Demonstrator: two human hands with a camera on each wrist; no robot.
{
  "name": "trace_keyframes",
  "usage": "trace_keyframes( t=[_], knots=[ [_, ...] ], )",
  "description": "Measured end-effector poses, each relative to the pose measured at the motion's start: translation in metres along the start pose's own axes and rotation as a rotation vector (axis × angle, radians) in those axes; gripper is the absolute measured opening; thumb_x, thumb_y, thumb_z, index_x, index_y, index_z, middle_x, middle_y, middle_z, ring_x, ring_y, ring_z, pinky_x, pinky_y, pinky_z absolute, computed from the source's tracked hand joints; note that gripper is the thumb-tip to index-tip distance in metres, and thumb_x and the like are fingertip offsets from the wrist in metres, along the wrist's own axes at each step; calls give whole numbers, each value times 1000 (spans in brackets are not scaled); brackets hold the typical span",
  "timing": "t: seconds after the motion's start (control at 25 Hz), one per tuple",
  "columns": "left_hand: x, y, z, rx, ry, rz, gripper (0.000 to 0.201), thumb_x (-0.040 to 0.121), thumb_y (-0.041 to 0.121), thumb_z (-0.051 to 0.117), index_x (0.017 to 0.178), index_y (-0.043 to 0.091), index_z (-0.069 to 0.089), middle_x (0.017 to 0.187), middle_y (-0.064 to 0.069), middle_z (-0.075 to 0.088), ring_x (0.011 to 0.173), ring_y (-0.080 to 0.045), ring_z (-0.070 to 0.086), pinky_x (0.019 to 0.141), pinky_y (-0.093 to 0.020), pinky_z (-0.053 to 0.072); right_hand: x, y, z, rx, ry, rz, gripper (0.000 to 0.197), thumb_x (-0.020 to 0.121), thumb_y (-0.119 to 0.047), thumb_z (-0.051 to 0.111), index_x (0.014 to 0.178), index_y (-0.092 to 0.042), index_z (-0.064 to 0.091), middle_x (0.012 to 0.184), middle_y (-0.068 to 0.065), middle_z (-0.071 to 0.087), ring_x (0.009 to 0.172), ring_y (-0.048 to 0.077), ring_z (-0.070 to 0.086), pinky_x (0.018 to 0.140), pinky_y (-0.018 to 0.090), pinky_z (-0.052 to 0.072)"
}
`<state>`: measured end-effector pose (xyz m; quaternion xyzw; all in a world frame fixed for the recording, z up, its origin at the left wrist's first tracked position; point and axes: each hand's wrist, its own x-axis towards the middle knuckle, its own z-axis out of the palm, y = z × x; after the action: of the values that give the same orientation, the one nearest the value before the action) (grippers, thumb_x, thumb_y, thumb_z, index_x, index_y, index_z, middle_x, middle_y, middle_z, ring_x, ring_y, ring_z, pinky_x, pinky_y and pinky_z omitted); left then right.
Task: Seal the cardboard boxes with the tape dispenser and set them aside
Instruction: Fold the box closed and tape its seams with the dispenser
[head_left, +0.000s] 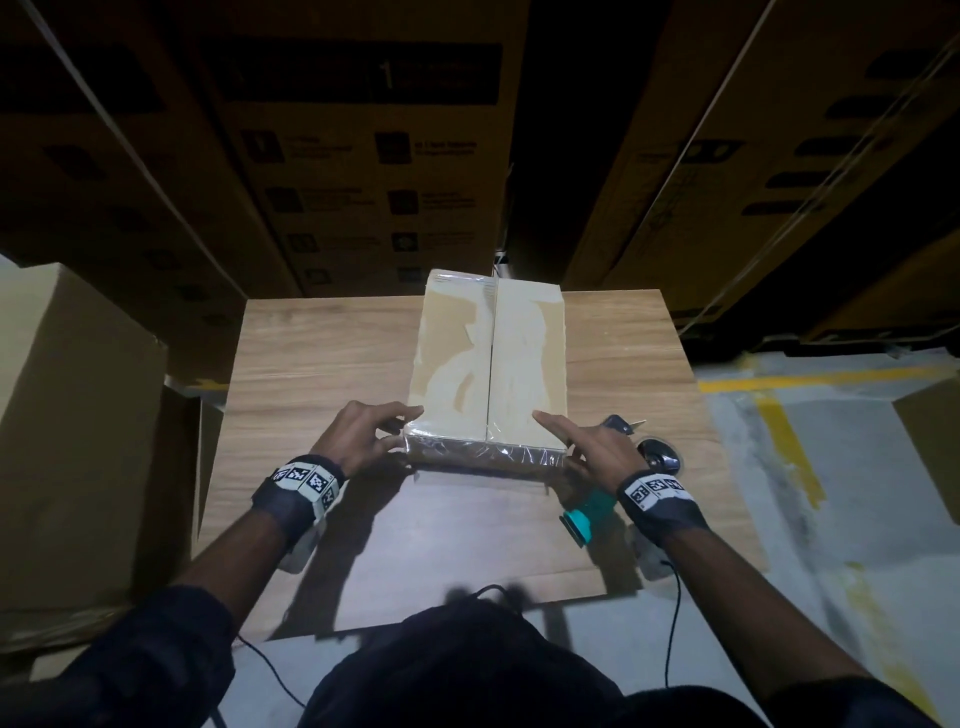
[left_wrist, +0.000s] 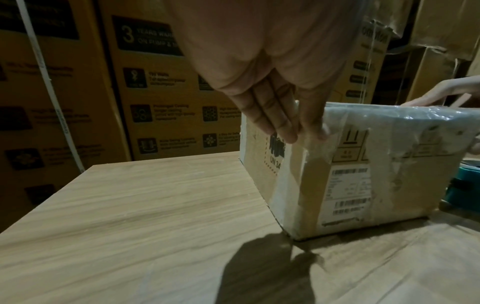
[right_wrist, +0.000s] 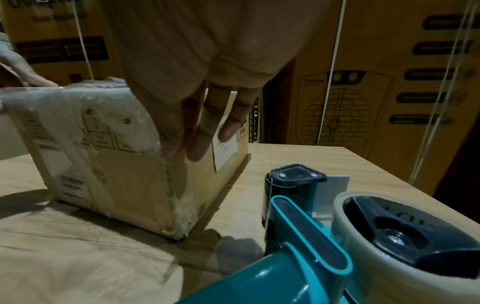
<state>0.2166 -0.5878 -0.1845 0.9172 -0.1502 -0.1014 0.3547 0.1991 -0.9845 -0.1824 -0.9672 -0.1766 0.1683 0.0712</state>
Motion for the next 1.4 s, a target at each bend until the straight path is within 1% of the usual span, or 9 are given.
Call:
trace_keyframes(
  t=[0.16,0.4,0.48,0.68,0.8,1.0,1.16,1.24,1.4],
  knots=[
    [1,0,5,-23,6,-58,62,67,44,73,126,26,72,105,-3,76,96,-11,72,90,-35,59,7,-3,-2,-63,-41,22,91,92,-21,70,156,-47,11,106,6,72,89,29,68,77,42,57],
    [0,-3,18,-27,93,-10,51,75,4,86,121,21,72,105,4,75,93,-8,70,89,-37,59,6,-8,4,-1,15,33,83,93,-28,72,158,-40,23,125,6,70,101,32,69,81,41,55],
    [-2,-4,19,-28,94,16,52,76,9,85,125,19,71,105,3,75,93,-10,69,89,-38,58,4,-4,7,21,39,15,81,95,-33,68,159,-43,19,130,5,68,100,31,70,83,43,57],
    [-12,2,17,-119,125,30,60,82,52,64,132,20,70,118,4,74,99,-5,69,94,-29,54,6,11,17,31,49,-59,67,101,-59,43,156,-59,4,127,4,71,89,25,72,80,47,60],
    [-16,2,18,-134,144,8,58,84,54,63,133,23,69,119,6,74,102,-3,68,96,-31,54,7,12,12,-13,21,-72,64,99,-71,31,153,-62,-1,110,3,75,81,24,71,71,42,60],
    [-20,5,24,15,156,54,54,91,51,55,138,25,63,114,-2,70,103,-20,66,91,-41,54,4,9,6,-81,28,-63,64,102,-64,37,157,-55,5,111,-5,73,77,22,69,63,37,57],
    [-29,18,26,294,235,102,47,87,26,78,132,23,66,149,-11,51,128,-31,51,99,-45,47,-16,-12,-12,-251,190,-75,54,95,-53,56,143,-42,36,100,-3,61,90,21,58,80,43,50],
    [-30,33,27,300,197,198,47,84,17,80,129,24,68,147,-9,53,128,-30,52,100,-45,45,-21,-29,-22,-192,254,-68,43,90,-47,67,130,-40,53,103,-6,58,95,18,55,84,42,46],
    [-6,73,37,236,65,239,26,96,22,67,122,23,72,123,-1,67,109,-23,61,92,-41,52,0,-69,-37,131,188,-99,24,96,-46,63,117,-37,70,104,-8,66,97,14,57,87,37,44]
  ],
)
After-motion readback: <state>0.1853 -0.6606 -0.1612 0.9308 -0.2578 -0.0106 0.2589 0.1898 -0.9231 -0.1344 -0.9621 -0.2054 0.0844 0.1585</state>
